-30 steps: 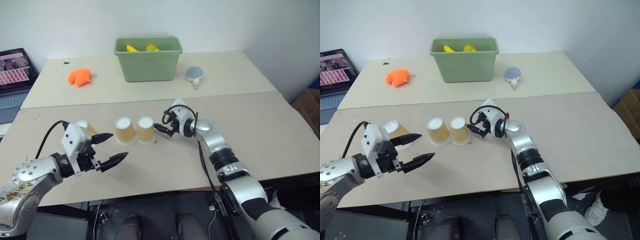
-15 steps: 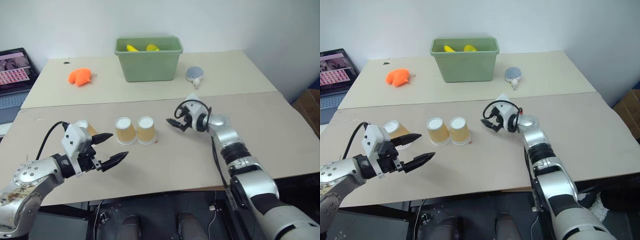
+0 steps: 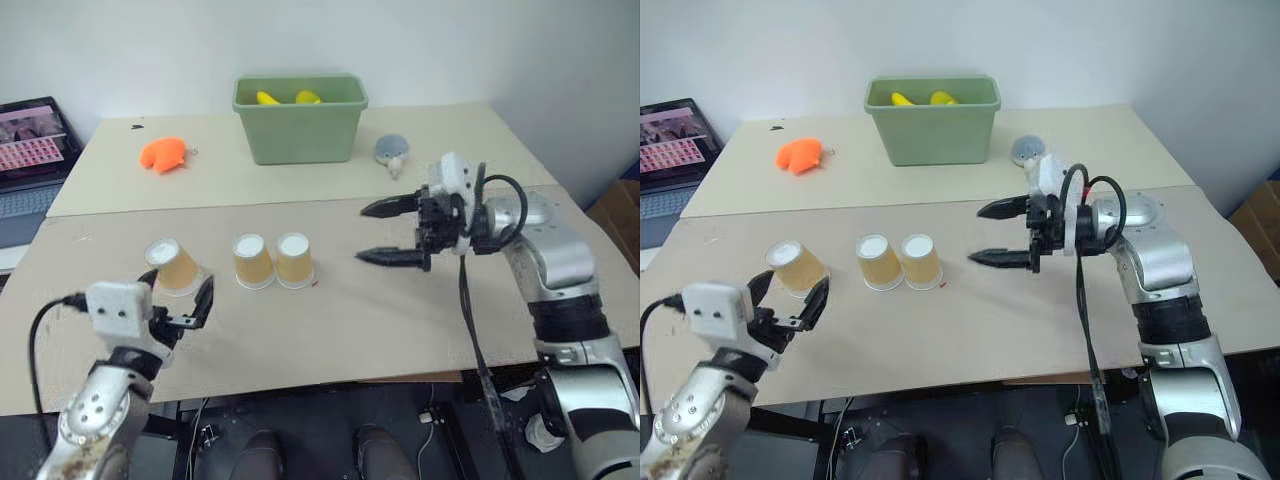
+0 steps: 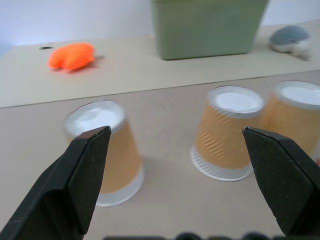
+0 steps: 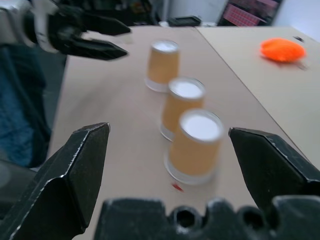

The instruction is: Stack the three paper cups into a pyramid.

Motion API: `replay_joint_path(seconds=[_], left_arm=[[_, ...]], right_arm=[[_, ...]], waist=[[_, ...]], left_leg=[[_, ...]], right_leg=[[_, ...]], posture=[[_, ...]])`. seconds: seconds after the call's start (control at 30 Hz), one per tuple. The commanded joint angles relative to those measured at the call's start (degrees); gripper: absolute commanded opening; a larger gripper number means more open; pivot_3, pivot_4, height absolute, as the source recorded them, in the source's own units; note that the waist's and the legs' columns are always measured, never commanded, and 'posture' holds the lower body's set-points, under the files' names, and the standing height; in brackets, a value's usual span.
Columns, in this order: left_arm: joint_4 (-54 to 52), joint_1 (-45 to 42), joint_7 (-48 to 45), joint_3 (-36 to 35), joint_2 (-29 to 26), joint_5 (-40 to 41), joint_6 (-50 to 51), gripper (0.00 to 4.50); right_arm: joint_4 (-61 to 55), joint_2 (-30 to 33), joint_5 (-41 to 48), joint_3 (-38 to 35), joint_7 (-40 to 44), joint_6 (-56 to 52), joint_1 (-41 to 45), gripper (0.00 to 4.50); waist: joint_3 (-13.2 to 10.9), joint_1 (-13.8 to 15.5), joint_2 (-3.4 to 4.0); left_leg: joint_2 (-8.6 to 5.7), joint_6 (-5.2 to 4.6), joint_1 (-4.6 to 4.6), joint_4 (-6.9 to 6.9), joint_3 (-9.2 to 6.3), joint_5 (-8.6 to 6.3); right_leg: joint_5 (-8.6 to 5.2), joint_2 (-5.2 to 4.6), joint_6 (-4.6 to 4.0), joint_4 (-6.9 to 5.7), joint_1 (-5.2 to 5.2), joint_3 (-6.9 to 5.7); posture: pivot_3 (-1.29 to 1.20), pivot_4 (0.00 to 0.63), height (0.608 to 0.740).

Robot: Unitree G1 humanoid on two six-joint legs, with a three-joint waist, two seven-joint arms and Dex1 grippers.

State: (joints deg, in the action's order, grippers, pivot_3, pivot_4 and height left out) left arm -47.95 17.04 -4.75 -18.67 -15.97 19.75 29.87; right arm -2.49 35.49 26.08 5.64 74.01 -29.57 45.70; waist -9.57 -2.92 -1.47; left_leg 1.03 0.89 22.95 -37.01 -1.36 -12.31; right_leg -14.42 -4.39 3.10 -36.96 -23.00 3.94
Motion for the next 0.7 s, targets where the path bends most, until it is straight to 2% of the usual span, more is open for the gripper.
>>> replay_joint_path(seconds=[0.03,0.2,0.3,0.7], left_arm=[[0.40,0.92,0.60,-2.76,0.01,-3.18,-4.42,4.50],[8.82,-1.17,-4.13,-7.99,-2.83,-0.55,-7.24,4.50],[13.71,-2.43,-7.52,-8.84,-5.14,-0.17,-8.62,4.50],[34.96,-15.25,-18.85,-5.09,-12.84,-0.54,-13.59,4.50]], right_arm=[[-2.09,-1.38,-1.50,1.67,-3.24,-0.01,0.61,4.48],[-1.30,-3.04,-4.13,3.66,-5.69,1.64,0.66,4.48],[-1.14,-3.17,-4.59,3.64,-6.39,1.97,0.46,4.48],[-2.00,-0.78,-4.05,1.02,-9.72,0.70,-1.66,4.48]], waist=[[0.04,0.36,-0.05],[0.04,0.56,-0.06],[0.04,0.73,-0.06],[0.04,0.74,-0.08]], left_leg=[[-0.01,0.00,-0.10,-0.01,0.01,0.00],[-0.04,0.00,0.28,-0.01,0.02,0.00],[-0.05,0.01,0.37,-0.01,0.00,0.00],[-0.05,0.02,0.35,-0.03,-0.02,0.01]], right_leg=[[-0.01,0.01,-0.01,0.05,0.11,-0.01],[-0.01,-0.02,0.00,0.15,-0.23,-0.01],[-0.01,-0.05,0.00,0.17,-0.27,-0.05],[0.00,-0.06,0.00,0.15,-0.25,-0.09]], posture=[[0.00,0.150,0.732],[0.00,0.150,0.732],[0.00,0.150,0.732],[0.00,0.150,0.732]])
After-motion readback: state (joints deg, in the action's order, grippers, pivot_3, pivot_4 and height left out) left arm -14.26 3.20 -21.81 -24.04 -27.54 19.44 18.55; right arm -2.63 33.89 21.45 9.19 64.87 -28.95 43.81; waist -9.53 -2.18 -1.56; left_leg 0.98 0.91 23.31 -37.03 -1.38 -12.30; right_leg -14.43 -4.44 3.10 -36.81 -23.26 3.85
